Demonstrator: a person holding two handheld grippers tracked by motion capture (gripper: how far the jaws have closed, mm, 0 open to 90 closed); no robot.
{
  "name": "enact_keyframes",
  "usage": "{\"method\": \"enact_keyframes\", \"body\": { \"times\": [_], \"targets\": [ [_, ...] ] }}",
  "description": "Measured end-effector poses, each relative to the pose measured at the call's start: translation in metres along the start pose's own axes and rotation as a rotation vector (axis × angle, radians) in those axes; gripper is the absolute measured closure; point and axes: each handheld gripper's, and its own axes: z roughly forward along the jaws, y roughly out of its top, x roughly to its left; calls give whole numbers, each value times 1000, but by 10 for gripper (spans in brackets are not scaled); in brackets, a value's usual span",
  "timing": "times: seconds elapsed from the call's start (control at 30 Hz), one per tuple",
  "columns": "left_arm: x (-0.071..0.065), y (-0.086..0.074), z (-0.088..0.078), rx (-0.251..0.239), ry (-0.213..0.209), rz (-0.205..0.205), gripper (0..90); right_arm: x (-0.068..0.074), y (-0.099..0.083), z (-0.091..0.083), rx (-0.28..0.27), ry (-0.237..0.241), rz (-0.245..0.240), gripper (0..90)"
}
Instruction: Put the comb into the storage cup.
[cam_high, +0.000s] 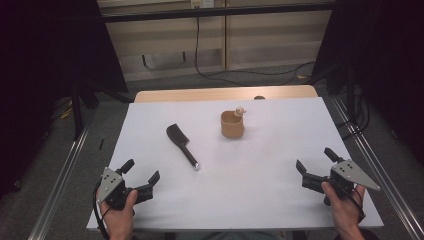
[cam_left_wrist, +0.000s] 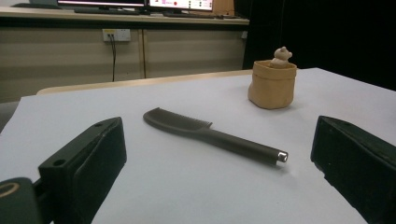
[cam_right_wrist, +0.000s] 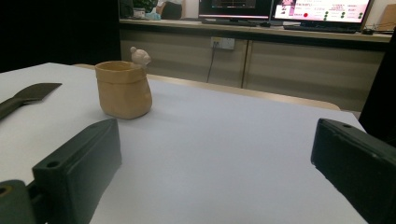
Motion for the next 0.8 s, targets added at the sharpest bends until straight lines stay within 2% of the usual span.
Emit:
{"method": "enact_keyframes", "body": {
  "times": [0.2,0.23,0.47,0.63,0.8],
  "targets": [
    [1,1,1,0,-11,-1,29,-1,-1,-1,1,-1,2,0],
    [1,2,2,2,-31,1,29,0,-1,-1,2,5,3,0],
    [2,5,12,7,-57,-27,29,0,-1,0,5,23,6,1],
    [3,7,15,6,-64,-31,29,1,-2,2,6,23,9,2],
    [4,12,21,7,-94,-29,29,2,-2,3,13,31,3,4]
  ]
}}
